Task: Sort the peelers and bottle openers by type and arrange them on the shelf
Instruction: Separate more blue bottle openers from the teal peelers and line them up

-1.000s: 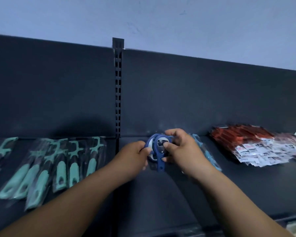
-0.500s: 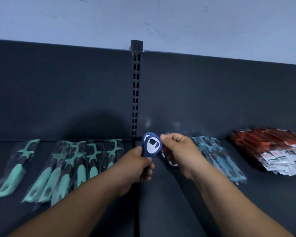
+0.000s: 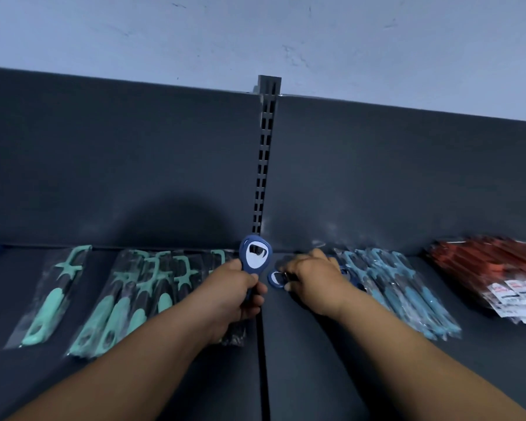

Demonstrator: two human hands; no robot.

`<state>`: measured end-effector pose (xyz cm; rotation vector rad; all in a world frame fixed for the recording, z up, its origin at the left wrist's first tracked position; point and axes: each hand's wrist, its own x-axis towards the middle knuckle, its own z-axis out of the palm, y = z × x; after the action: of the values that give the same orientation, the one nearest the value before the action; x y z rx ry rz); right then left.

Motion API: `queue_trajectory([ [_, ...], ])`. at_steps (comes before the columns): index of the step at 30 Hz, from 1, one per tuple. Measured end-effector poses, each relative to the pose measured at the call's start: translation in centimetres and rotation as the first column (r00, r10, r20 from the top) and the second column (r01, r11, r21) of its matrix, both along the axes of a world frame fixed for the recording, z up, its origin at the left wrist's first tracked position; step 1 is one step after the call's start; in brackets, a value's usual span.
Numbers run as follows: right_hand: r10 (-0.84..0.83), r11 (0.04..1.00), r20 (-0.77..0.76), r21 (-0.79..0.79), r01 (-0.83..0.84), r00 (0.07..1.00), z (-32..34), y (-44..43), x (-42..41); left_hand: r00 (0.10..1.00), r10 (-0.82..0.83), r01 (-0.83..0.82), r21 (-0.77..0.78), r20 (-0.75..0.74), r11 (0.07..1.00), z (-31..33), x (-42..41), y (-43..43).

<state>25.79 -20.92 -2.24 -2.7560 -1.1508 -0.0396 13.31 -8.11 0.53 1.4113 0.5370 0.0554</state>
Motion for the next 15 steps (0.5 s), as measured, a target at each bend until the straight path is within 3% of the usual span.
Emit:
queue_trajectory([
  [3, 0.019, 0.999, 0.161, 0.022, -0.023, 0.987, -0.2, 0.3, -0.7, 1.000, 0.008, -0.008, -0.015, -0.001, 1.000, 0.0, 0.0, -0.1],
  [5, -0.040, 0.988, 0.157, 0.151, 0.017, 0.987, -0.1, 0.3, -0.8, 1.000, 0.011, -0.011, -0.018, 0.000, 1.000, 0.0, 0.0, -0.1],
  [7, -0.135, 0.899, -0.052, 0.413, 0.144, 0.989, 0.8, 0.3, -1.2, 1.000, 0.017, -0.017, -0.022, 0.002, 1.000, -0.1, 0.1, -0.1],
  [8, -0.124, 0.790, -0.259, 0.559, 0.254, 0.958, 1.4, 0.2, -1.6, 1.000, 0.023, -0.023, -0.028, 0.005, 0.999, -0.1, 0.2, -0.2],
  [10, 0.124, 0.539, -0.658, 0.673, 0.506, 0.743, 2.7, 0.3, -2.8, 0.999, 0.037, -0.036, -0.045, 0.011, 0.998, -0.2, 0.4, -0.4],
  [12, 0.320, 0.464, -0.778, 0.626, 0.626, 0.541, 3.7, 0.1, -3.6, 0.999, 0.037, -0.036, -0.052, 0.014, 0.998, -0.2, 0.7, -0.8],
  [15, 0.347, 0.468, -0.805, 0.593, 0.656, 0.481, 4.0, 0.1, -4.3, 1.000, 0.004, -0.004, -0.046, 0.002, 0.999, -0.1, 0.9, -1.6],
])
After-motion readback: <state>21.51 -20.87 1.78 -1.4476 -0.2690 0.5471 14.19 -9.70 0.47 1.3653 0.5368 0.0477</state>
